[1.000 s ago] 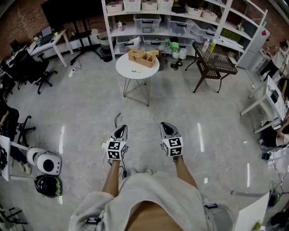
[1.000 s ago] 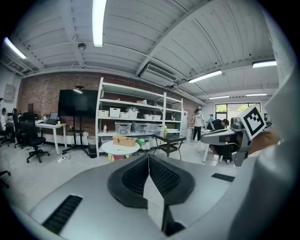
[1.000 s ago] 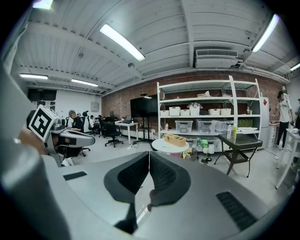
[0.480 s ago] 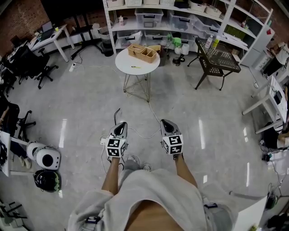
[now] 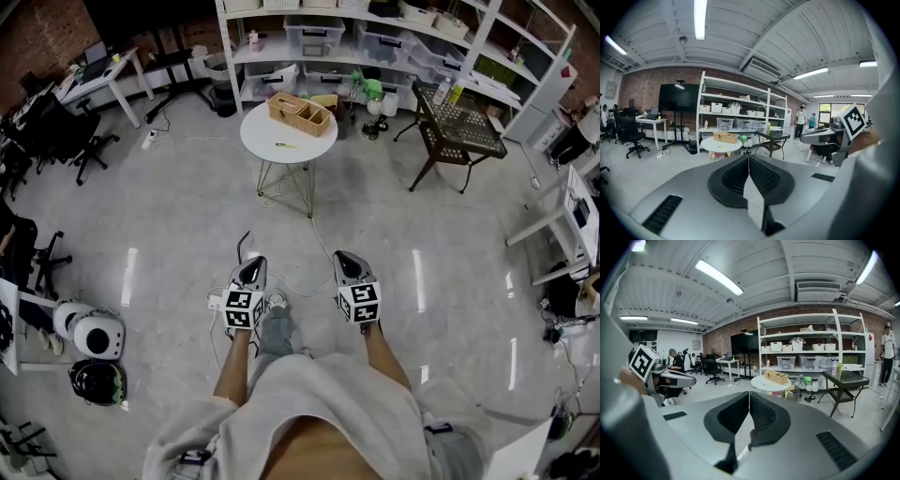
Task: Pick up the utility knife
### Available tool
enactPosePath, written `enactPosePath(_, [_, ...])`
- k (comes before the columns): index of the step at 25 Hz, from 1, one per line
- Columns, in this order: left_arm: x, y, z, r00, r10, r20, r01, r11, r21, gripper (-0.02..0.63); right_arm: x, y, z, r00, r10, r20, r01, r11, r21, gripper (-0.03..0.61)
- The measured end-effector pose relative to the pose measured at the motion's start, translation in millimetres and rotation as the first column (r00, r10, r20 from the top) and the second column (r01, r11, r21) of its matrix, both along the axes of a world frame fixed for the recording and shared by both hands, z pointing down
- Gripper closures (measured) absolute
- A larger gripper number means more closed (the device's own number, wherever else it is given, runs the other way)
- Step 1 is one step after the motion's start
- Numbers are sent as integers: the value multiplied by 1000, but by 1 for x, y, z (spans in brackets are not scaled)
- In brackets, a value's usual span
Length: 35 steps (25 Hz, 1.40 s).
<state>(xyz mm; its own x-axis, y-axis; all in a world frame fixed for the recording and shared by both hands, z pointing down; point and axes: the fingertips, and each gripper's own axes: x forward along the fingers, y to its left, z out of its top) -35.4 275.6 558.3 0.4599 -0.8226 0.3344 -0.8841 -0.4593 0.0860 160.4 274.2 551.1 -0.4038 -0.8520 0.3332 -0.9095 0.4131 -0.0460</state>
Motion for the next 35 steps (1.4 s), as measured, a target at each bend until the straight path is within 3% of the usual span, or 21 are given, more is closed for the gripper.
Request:
enactPosePath(11, [-20,-137,-5,998,41,-39,-41,999,9,591,-24,-129,-13,999,24,-40,-23,1000,18,546])
enactPosePath(22, [-59,-279,-17,997,71,-27,-70,997,36,591,-53,-262,-21,996,64,-54,-62,997,38,546])
enactPosePath(35, [-70,-341,5,991,132,-15,-132,991,-1,591,-64,-318,-3,991,112,-66,-112,994,12,546])
